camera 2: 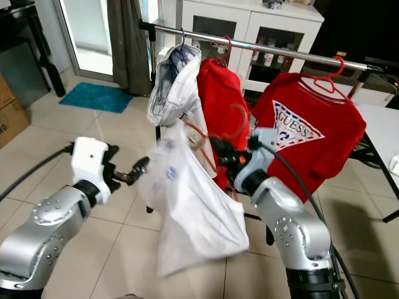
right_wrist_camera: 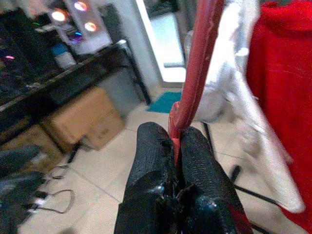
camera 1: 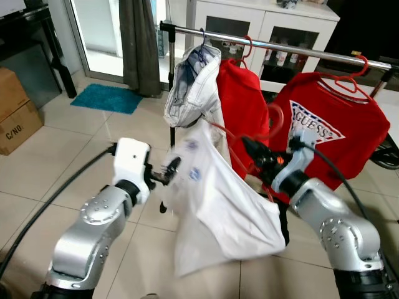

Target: Hang hanger

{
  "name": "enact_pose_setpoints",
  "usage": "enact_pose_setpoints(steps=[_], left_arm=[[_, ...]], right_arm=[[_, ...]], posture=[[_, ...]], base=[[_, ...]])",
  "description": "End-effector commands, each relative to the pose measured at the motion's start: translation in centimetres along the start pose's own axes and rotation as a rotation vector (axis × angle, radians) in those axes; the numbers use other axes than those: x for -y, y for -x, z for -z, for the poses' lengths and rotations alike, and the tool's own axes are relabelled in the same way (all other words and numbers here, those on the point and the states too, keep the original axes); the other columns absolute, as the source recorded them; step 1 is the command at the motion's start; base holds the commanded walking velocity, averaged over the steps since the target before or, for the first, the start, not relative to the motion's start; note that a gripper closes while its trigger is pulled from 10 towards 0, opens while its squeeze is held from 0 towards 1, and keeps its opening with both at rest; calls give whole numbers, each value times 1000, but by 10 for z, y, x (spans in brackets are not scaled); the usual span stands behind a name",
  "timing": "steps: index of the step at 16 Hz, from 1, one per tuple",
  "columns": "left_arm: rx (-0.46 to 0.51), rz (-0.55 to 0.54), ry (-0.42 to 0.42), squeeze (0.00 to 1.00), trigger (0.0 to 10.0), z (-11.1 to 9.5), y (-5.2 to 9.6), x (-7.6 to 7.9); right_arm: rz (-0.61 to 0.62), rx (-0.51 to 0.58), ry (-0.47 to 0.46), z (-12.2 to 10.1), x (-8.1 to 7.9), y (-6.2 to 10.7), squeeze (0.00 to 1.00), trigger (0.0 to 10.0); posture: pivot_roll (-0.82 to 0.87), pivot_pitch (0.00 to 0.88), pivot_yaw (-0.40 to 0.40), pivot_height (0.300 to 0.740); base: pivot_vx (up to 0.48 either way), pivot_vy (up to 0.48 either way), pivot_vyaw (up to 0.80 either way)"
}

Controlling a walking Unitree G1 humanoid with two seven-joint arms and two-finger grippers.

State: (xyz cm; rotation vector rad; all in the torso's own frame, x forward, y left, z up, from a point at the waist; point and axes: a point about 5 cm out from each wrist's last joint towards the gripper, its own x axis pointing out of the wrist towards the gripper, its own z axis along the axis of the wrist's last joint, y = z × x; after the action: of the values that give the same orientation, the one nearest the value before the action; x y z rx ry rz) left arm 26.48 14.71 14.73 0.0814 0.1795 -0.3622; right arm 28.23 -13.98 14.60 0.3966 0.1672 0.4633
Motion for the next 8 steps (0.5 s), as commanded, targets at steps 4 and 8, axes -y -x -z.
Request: enact_pose_setpoints(steps=[4,8], left_arm=[[-2,4,-33,675,10000,-1,-7,0],[-34,64,-63,1000,10000,4,-14,2]], right_arm=[[35,39,23,0,-5,-3,0,10000],[-52,53,78,-3,-21,-7,0,10000]], posture=[[-89,0,-41,740],[-94,0,-20,740]], base=[[0,-392,0],[0,0,0]])
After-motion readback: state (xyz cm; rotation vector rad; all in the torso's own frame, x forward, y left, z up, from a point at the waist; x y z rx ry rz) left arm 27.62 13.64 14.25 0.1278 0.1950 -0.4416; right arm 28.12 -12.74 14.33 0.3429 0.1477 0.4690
